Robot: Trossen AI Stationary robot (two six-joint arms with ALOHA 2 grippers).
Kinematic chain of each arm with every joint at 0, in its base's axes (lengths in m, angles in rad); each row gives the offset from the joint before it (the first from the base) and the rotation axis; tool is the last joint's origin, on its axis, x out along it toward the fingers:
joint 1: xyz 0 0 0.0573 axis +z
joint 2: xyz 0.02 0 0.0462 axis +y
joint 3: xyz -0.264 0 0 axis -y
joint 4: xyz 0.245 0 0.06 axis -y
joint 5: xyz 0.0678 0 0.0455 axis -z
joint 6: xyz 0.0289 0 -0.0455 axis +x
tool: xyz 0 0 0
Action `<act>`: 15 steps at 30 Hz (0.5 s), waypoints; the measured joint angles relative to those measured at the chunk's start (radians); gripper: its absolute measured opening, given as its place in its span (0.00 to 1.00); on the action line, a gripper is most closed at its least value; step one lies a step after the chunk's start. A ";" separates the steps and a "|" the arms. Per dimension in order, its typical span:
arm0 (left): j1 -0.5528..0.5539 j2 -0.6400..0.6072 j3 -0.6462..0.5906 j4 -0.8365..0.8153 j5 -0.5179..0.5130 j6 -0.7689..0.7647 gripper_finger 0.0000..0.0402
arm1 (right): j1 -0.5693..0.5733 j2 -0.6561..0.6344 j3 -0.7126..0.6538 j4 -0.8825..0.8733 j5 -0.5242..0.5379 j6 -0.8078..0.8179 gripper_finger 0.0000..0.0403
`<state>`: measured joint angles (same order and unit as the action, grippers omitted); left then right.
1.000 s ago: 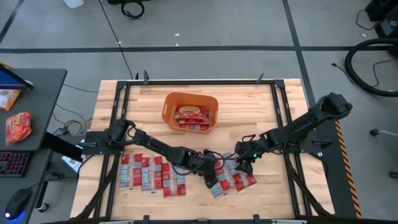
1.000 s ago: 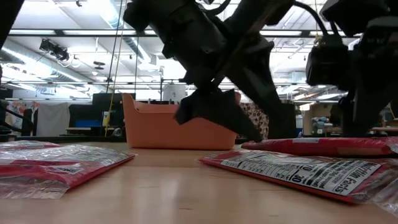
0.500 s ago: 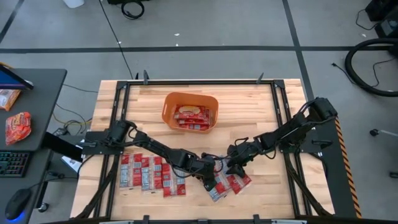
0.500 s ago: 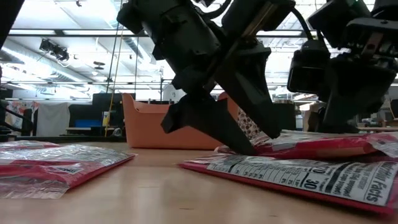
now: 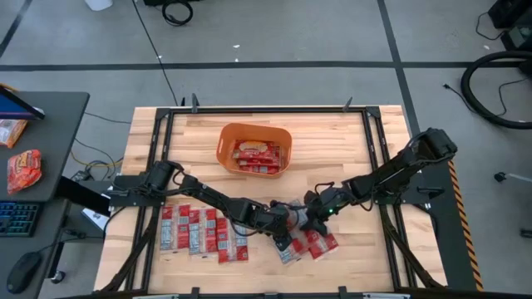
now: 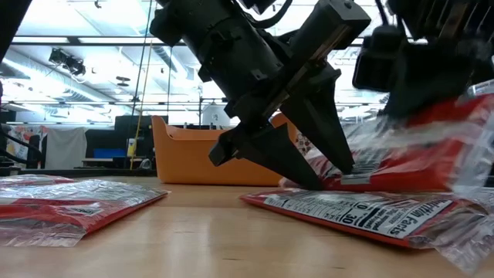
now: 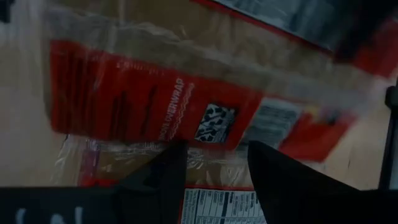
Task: Sort popcorn bags into baskets
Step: Put the red popcorn bag into the orange bin
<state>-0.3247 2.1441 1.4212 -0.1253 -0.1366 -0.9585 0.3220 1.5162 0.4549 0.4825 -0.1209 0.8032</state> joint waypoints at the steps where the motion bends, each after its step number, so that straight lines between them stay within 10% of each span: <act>1: 0.000 0.000 0.000 0.002 -0.002 0.000 0.44 | -0.004 0.004 0.000 -0.013 0.009 0.000 0.45; 15: 0.014 -0.201 -0.002 -0.122 0.051 0.094 0.44 | -0.037 -0.079 0.006 -0.100 -0.109 -0.035 0.06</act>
<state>-0.3107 1.9427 1.4197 -0.2473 -0.0851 -0.8640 0.2846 1.4370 0.4606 0.3826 -0.2301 0.7680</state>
